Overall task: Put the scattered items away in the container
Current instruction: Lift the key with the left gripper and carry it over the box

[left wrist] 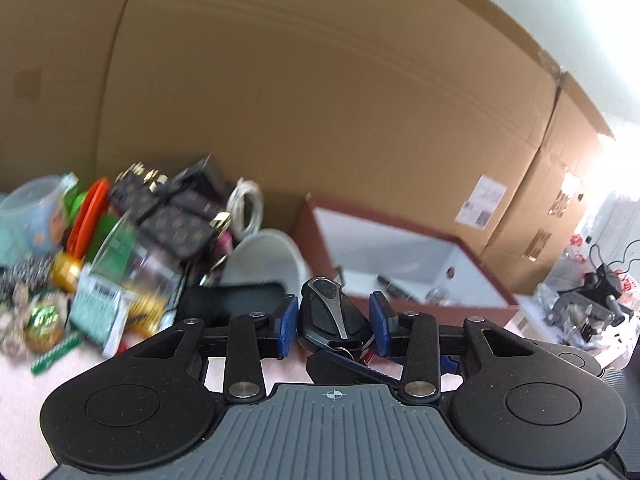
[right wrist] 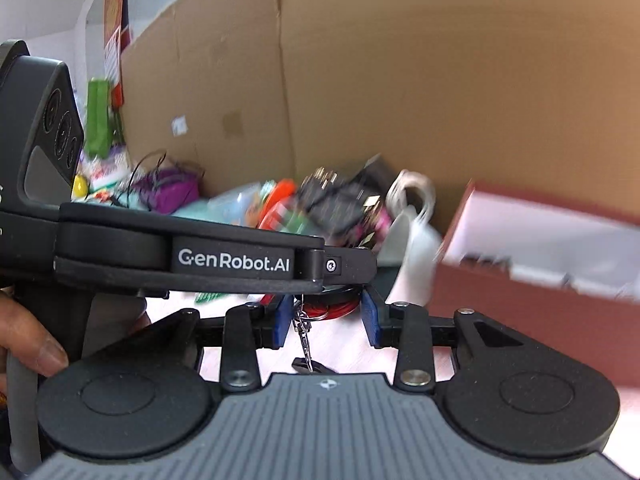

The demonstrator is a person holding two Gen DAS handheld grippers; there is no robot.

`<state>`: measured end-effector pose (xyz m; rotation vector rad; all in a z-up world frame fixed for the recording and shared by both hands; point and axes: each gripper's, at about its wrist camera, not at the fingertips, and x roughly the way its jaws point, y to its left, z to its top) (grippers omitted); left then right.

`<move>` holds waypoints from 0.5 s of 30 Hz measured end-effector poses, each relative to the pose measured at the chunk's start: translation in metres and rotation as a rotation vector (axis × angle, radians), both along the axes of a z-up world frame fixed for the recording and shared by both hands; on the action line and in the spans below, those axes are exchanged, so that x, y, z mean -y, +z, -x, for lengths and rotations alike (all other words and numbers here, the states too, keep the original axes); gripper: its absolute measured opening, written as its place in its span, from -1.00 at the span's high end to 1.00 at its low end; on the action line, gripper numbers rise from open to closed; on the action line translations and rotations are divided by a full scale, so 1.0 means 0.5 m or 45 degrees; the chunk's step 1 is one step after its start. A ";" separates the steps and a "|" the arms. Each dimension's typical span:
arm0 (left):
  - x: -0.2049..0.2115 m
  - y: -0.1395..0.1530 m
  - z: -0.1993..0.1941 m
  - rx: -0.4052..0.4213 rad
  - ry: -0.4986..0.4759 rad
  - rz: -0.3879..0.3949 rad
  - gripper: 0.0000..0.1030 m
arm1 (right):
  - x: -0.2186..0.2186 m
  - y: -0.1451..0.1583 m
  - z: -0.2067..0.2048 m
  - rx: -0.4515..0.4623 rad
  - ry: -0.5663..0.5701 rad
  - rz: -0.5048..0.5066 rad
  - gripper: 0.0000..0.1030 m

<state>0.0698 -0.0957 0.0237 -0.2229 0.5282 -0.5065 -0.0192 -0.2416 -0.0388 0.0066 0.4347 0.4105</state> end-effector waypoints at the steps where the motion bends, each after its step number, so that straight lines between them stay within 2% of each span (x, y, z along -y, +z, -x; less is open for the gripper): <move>1: 0.009 0.014 -0.006 0.006 -0.006 0.009 0.26 | 0.009 0.014 -0.003 0.016 -0.007 -0.001 0.20; 7: 0.077 0.088 -0.047 0.032 -0.050 0.047 0.26 | 0.072 0.088 -0.034 0.074 -0.055 -0.037 0.20; 15: 0.179 0.144 -0.116 0.081 -0.103 0.072 0.26 | 0.142 0.154 -0.085 0.134 -0.145 0.005 0.20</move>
